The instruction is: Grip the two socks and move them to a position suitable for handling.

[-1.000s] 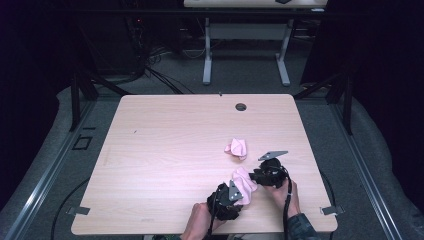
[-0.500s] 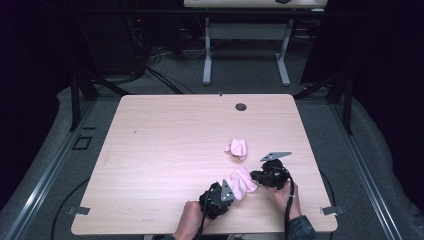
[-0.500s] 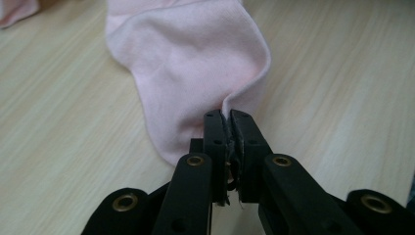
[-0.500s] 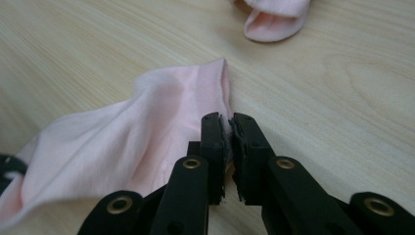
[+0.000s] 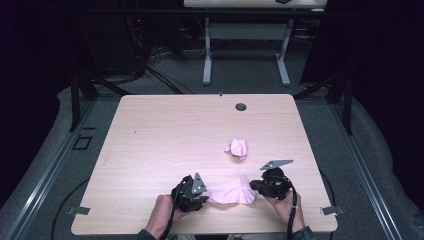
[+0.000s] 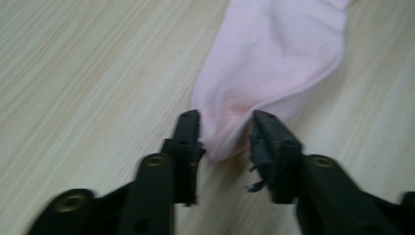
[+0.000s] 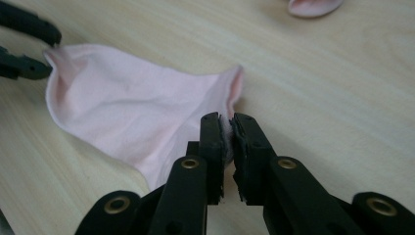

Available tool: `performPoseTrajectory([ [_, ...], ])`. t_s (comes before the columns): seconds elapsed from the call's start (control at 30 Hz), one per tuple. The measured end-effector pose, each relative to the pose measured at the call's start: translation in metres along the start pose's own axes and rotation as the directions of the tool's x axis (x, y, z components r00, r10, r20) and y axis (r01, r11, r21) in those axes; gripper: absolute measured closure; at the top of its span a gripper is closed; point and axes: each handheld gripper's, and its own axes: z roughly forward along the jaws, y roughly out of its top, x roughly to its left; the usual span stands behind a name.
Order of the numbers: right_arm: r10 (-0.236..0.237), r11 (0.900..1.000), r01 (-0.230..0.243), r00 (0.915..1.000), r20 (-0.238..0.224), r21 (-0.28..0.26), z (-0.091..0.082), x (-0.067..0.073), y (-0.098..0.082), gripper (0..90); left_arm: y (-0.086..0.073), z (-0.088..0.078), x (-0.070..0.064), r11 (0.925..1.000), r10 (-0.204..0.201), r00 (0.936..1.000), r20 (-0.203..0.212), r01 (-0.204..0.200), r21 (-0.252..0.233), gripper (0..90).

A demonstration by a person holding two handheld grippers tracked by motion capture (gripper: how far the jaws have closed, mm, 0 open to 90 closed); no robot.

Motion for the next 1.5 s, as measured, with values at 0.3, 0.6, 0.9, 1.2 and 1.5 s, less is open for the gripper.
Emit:
performPoseTrajectory([
  [0.3,0.027,0.998,-0.027,0.9996,0.009,-0.052,-0.008,-0.001,-0.004,66.6,-0.01,-0.032,0.019,0.9773,-0.194,0.981,-0.002,0.193,-0.086,36.1],
  [0.6,-0.007,1.0,0.007,0.9989,0.046,-0.015,0.007,0.004,-0.01,65.4,0.008,0.003,0.023,0.9618,-0.272,0.9622,-0.015,0.272,0.028,44.0],
  [0.9,-0.056,0.998,0.054,0.9969,0.056,0.02,0.018,0.01,-0.012,76.5,0.009,0.013,0.015,0.9683,-0.229,0.9729,-0.028,0.231,0.095,67.6],
  [1.2,-0.061,0.998,0.06,0.9979,0.024,0.029,0.015,0.015,-0.018,83.8,-0.002,0.01,0.015,0.9689,-0.235,0.9719,-0.008,0.235,0.077,88.4],
  [1.5,-0.06,0.997,0.059,0.9981,0.012,0.047,0.011,0.017,-0.021,84.0,-0.014,0.001,0.007,0.9691,-0.242,0.9702,0.01,0.241,0.051,85.1],
])
